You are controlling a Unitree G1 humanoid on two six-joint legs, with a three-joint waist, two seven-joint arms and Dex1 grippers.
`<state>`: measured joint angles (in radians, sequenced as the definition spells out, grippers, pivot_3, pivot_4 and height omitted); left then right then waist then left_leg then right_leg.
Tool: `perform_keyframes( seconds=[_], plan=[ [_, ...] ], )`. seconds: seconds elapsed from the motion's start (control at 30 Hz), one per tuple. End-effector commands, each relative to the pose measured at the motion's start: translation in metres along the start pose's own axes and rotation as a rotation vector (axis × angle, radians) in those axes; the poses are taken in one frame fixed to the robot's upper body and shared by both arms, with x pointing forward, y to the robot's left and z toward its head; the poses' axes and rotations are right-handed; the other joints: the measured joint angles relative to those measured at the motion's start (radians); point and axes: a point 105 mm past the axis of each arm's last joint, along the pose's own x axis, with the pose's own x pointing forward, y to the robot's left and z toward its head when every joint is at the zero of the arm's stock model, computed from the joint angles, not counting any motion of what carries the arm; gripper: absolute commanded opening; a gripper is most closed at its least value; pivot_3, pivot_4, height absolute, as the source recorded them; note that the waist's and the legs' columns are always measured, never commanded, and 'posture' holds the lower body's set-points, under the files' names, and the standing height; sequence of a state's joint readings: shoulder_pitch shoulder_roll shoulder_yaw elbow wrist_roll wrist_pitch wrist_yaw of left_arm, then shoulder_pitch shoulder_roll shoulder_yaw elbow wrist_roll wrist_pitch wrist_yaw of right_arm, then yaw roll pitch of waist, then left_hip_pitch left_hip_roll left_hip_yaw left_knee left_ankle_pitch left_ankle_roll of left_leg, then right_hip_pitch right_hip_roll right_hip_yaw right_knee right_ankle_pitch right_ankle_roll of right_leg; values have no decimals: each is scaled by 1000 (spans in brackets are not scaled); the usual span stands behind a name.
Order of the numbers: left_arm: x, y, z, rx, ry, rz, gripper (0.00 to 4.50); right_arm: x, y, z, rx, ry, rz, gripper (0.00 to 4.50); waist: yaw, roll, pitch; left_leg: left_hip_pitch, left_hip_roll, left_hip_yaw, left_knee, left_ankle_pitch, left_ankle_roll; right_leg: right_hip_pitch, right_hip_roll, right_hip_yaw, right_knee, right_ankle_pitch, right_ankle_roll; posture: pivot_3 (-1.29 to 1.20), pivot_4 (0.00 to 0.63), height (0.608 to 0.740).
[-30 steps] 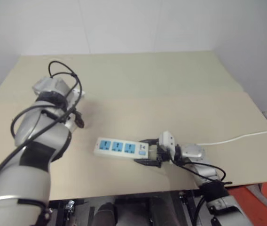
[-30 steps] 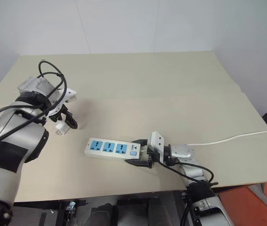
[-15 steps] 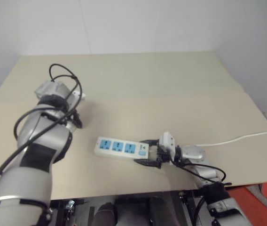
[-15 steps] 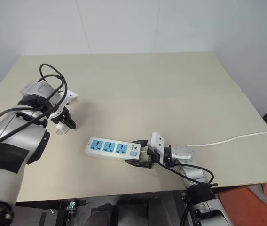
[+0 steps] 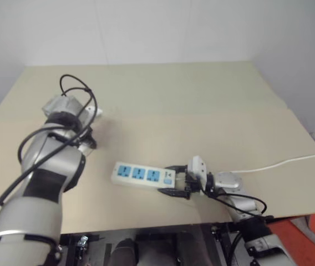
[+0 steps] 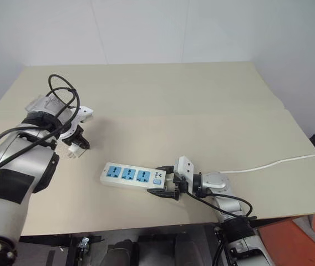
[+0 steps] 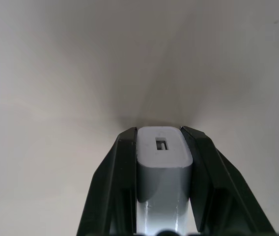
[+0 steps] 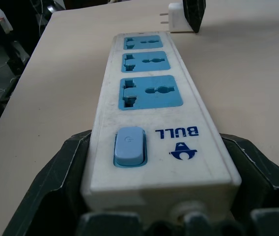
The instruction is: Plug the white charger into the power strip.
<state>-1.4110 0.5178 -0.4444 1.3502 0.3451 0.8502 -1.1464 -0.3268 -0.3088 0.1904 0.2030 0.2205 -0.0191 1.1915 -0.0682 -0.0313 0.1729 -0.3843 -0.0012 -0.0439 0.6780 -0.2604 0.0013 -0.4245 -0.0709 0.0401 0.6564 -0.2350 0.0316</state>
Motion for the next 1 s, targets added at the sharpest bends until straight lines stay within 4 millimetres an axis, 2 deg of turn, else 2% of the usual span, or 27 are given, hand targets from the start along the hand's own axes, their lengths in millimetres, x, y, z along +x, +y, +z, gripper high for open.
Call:
perform_keyframes(
  seconds=[0.03,0.1,0.23,0.3,0.43,0.6,0.7,0.83,1.0],
  plan=[
    [-38,-2,45,-4,-287,-49,1013,3,8,-2,32,-15,27,3433,0,0,0,0,0,0,0,0,0,0,0,0,0,0,0,0,150,740],
    [-50,-1,67,-6,-473,-43,1013,3,7,-3,32,-13,28,3433,1,-1,0,0,0,-1,0,0,0,0,-1,-1,0,0,0,0,150,740],
    [-66,-5,97,37,-782,-57,1013,4,3,-3,27,-11,28,3433,0,-1,0,1,-1,-5,0,0,0,0,-3,0,1,0,0,0,150,740],
    [-74,-9,106,47,-907,-75,1013,4,2,-2,24,-10,29,3433,0,-1,0,2,-1,-5,0,0,0,0,-4,0,2,0,0,0,150,740],
    [-100,-35,117,49,-1177,-265,1013,1,0,-2,36,-4,37,3433,1,-1,0,2,-1,-5,1,0,0,0,-5,0,4,1,1,0,150,740],
    [-111,-75,110,160,-1390,-357,1013,-1,-1,-2,34,-1,22,3433,2,-1,-1,2,-1,-5,1,0,-1,-1,-5,1,5,1,1,0,150,740],
    [-115,-106,93,245,-1535,-433,1013,-2,-3,-2,33,-3,7,3433,3,-1,-1,1,-2,-6,2,0,-1,0,-5,2,5,1,1,0,150,740],
    [-106,-142,64,317,-1515,-650,1013,0,-4,-3,27,-3,-8,3433,2,-1,-1,3,-1,-5,2,0,-1,0,-5,3,5,1,1,0,150,740],
    [-94,-169,34,512,-1475,-772,1013,2,-6,-1,23,-8,-14,3433,7,-1,-1,8,-2,-4,2,0,-1,4,-5,3,1,1,1,0,150,740]
  ],
)
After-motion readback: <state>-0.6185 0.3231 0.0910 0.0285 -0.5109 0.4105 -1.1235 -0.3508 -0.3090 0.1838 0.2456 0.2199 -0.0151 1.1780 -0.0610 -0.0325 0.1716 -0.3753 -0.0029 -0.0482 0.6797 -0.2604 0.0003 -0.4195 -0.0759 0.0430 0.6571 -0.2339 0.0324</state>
